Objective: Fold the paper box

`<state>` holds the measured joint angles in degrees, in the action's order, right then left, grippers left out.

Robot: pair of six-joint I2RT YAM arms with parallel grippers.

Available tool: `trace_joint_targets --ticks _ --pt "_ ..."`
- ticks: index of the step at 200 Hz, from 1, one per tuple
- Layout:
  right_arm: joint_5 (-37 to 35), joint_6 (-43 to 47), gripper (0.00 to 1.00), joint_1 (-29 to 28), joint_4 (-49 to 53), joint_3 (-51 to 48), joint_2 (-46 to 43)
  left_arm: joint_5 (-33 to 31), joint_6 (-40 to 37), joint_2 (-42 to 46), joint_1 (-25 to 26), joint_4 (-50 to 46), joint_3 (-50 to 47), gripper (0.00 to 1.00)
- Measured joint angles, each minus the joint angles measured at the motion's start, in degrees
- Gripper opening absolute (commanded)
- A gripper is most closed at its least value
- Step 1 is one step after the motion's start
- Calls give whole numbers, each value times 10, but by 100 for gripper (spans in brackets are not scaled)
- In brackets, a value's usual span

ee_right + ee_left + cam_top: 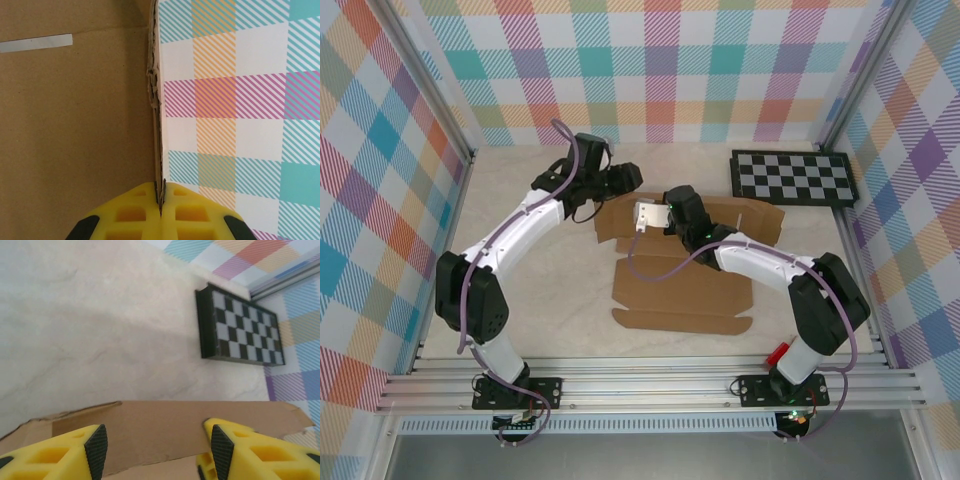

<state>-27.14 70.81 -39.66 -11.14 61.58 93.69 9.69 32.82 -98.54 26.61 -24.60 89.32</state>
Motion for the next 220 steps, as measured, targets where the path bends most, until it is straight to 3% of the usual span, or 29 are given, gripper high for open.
trace_joint_targets --ticks 32,85,178,220 --pt "-1 -2 0 0 -9 -7 0 -23 43 3 0 -28 -33 68" --pt "-3 -23 0 0 -14 -12 -1 -1 124 1 0 -26 -47 54" --pt "-5 -59 0 0 -8 -31 -29 -29 129 24 -15 -40 -48 45" --pt "-5 -72 0 0 -4 -31 -29 -24 156 52 -22 7 -48 43"
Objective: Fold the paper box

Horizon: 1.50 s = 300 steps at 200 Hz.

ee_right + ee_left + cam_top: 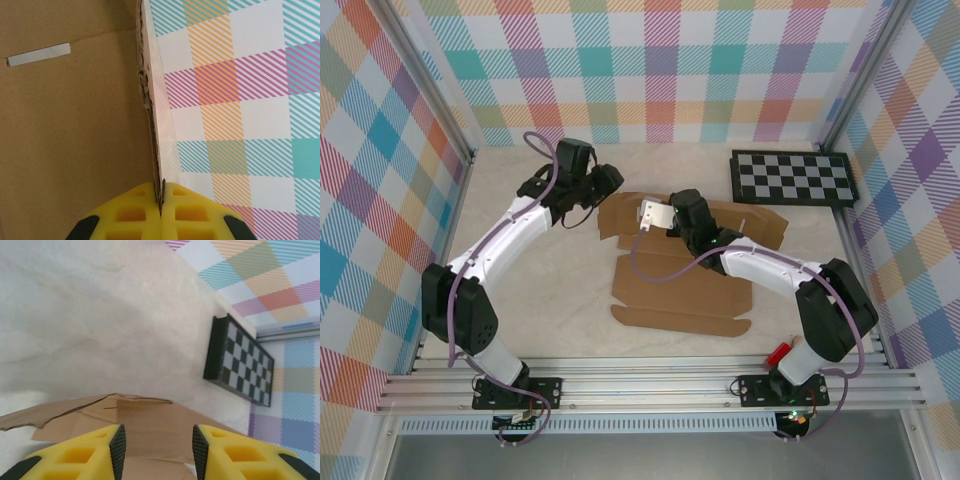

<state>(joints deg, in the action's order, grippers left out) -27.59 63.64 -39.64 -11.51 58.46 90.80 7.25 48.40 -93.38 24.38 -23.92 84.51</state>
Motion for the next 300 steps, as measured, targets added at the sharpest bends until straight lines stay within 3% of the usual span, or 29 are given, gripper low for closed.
trace_joint_targets --ticks 127,177,213,242,300 --pt "2 -20 0 0 6 0 0 49 97 -53 45 123 -64 43" --pt "12 -33 0 0 5 -21 -2 53 139 -64 54 170 -93 20" --pt "12 -35 0 1 2 -27 -5 51 155 -65 55 177 -93 15" --pt "12 -42 0 2 -1 -33 -8 52 170 -65 55 188 -98 0" --pt "12 -49 0 2 0 -36 -8 51 168 -65 56 196 -106 0"
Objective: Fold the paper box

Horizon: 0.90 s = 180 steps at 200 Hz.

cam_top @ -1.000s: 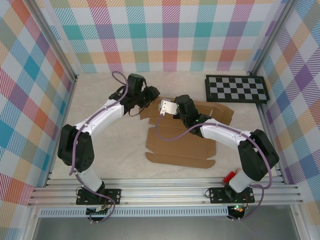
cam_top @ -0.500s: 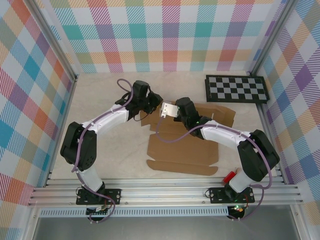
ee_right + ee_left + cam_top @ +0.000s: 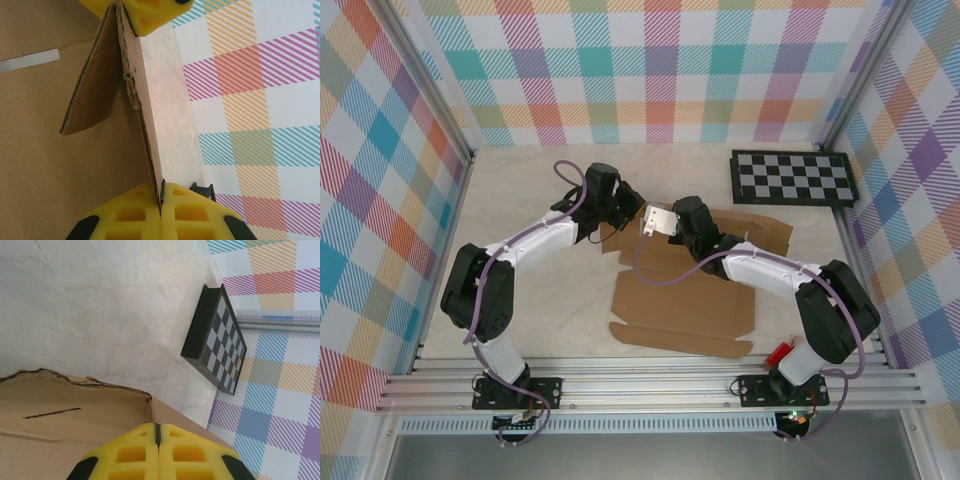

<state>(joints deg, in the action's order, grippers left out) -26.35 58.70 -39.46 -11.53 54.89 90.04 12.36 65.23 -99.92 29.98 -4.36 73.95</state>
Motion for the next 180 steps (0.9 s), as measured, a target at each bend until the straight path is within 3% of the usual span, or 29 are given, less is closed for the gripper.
trace_joint_targets --ticks 11,24,41,73,108,139,157,180 --pt "0 0 0 0 0 0 0 0 -2 0 0 -1 0 0" --pt "2 -1 0 1 0 0 0 0 -9 0 0 -3 0 21" --pt "11 -8 0 9 2 0 -3 -5 -25 2 -3 -19 2 34" --pt "31 -17 0 36 8 -1 -25 -9 -91 38 -28 -78 4 35" --pt "40 -28 0 72 22 -1 -56 -9 -214 169 -71 -112 -46 44" --pt "60 -39 0 92 59 1 -64 11 -370 285 -42 -66 -152 53" --pt "72 -46 0 101 85 7 -65 34 -425 284 -38 -28 -218 57" --pt "80 -63 0 107 112 23 -65 57 -448 207 -36 24 -274 59"
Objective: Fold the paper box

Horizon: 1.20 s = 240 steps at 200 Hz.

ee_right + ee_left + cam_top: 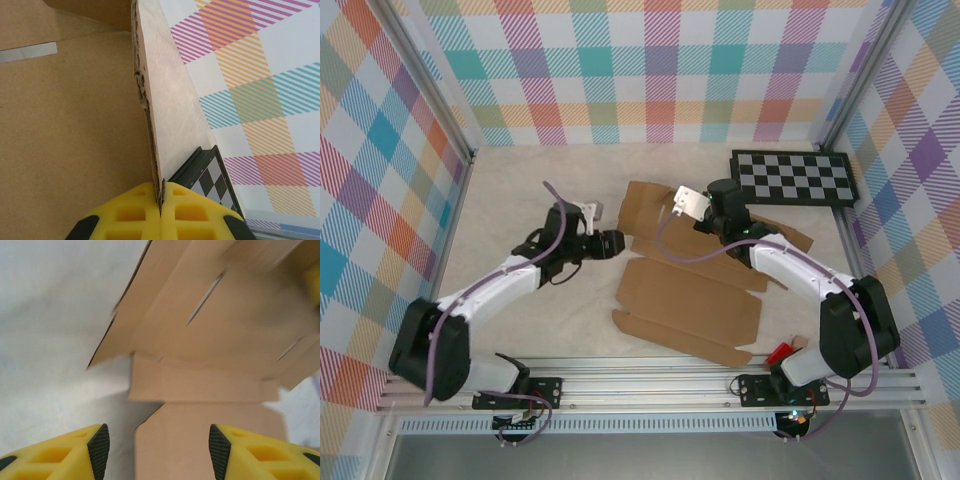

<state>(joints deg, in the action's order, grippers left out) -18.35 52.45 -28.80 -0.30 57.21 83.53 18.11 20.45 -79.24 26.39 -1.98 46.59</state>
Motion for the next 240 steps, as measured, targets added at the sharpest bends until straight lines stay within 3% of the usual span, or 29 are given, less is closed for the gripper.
trace_joint_targets --ticks 37,92,128,168,240 --pt "0 -28 0 3 16 10 0 5 -8 -94 24 36 10 55" --pt "7 -40 0 3 24 11 0 -37 -8 -154 31 84 44 51" --pt "11 -44 0 3 32 11 0 -37 -5 -188 34 88 73 27" --pt "2 -58 0 3 43 11 0 -43 25 -188 65 83 88 11" --pt "-37 -113 0 -5 52 17 5 -107 106 -211 139 87 107 13"
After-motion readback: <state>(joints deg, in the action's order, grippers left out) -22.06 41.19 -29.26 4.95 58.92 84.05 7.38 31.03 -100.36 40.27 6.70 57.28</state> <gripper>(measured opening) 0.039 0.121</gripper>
